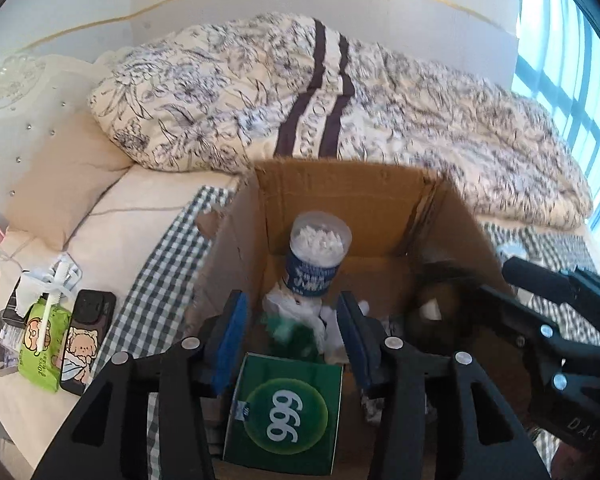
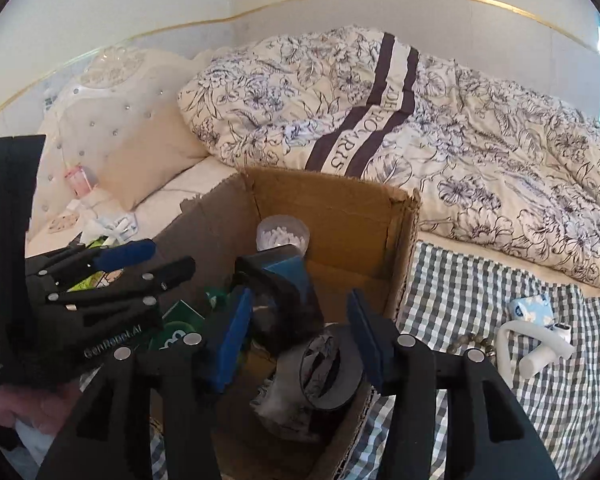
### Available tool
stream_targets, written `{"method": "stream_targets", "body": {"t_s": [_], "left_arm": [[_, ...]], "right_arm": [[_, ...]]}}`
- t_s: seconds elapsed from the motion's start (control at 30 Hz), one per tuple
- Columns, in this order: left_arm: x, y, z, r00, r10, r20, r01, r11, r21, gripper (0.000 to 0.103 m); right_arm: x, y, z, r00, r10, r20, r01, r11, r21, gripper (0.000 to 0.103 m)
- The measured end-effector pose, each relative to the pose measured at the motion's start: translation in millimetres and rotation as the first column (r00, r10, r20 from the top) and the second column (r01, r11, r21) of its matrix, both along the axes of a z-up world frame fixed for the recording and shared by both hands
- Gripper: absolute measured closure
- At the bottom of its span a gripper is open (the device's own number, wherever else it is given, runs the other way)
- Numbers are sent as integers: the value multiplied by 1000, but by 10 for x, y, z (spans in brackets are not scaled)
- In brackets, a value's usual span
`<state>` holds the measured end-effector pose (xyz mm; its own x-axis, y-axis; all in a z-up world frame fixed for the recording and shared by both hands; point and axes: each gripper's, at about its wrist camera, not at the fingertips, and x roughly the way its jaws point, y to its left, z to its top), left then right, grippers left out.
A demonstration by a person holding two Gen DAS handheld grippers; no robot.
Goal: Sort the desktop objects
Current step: 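Open the left gripper to drop the green bag while the right gripper drops the black case, then move both grippers back toward the bead bracelet and white item on the sheet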
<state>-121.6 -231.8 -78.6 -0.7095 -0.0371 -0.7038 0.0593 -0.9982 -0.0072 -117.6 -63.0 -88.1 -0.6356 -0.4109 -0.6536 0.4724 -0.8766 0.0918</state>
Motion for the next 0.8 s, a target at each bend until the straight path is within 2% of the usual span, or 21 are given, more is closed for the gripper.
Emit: {"method": "stream_targets", "body": {"t_s": [0.1, 0.43, 0.8], "left_arm": [[15, -22, 57, 1000, 9, -22, -9, 1000, 7, 53], [107, 31, 144, 999, 9, -42, -9, 1000, 1, 53], [242, 347, 356, 994, -43, -102, 43, 999, -2, 49]], "right_arm": [[25, -12, 52, 1000, 1, -12, -1, 1000, -4, 48], [138, 73, 166, 999, -6, -38, 5, 1000, -23, 45], [303, 431, 355, 994, -74, -82, 69, 995, -65, 43]]}}
